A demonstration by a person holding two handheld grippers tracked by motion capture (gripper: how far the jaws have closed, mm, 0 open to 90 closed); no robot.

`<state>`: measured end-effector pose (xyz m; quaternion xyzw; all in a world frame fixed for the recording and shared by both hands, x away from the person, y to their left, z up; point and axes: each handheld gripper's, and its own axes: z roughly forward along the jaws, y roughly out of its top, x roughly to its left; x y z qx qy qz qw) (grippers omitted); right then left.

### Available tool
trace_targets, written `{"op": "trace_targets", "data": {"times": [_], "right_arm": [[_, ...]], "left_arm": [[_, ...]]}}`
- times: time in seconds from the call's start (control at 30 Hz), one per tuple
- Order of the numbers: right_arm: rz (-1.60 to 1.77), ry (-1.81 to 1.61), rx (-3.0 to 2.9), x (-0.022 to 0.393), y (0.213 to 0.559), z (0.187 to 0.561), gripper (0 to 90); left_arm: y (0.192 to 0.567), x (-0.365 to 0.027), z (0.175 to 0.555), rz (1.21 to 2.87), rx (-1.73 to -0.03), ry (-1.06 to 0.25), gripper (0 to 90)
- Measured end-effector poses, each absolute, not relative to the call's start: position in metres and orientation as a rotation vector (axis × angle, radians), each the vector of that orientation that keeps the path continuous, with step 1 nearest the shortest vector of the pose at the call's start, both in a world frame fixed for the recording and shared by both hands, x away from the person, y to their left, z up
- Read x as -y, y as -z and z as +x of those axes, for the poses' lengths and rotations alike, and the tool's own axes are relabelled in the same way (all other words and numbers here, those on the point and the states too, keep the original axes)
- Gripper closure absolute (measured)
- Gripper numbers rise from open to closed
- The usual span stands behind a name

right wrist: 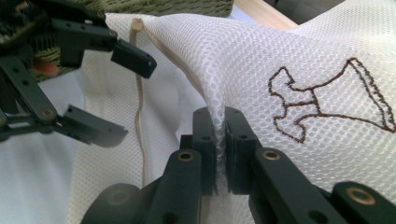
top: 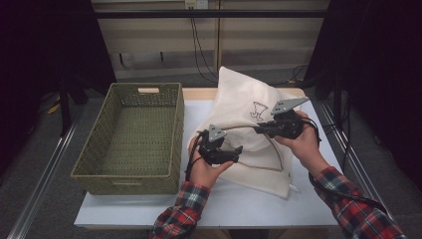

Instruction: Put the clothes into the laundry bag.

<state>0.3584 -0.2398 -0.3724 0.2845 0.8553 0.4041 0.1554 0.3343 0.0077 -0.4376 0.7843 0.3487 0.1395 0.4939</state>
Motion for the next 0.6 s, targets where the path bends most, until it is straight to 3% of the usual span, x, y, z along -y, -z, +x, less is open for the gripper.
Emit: {"op": "trace_targets", "data": {"times": [0.6], "right_arm": [[0.770, -1.145, -2.507, 0.227, 0.398, 0.344, 85.0]], "left_arm": [[0.431, -0.024, 0.318, 1.875, -0.834, -0.370, 12.6]]}}
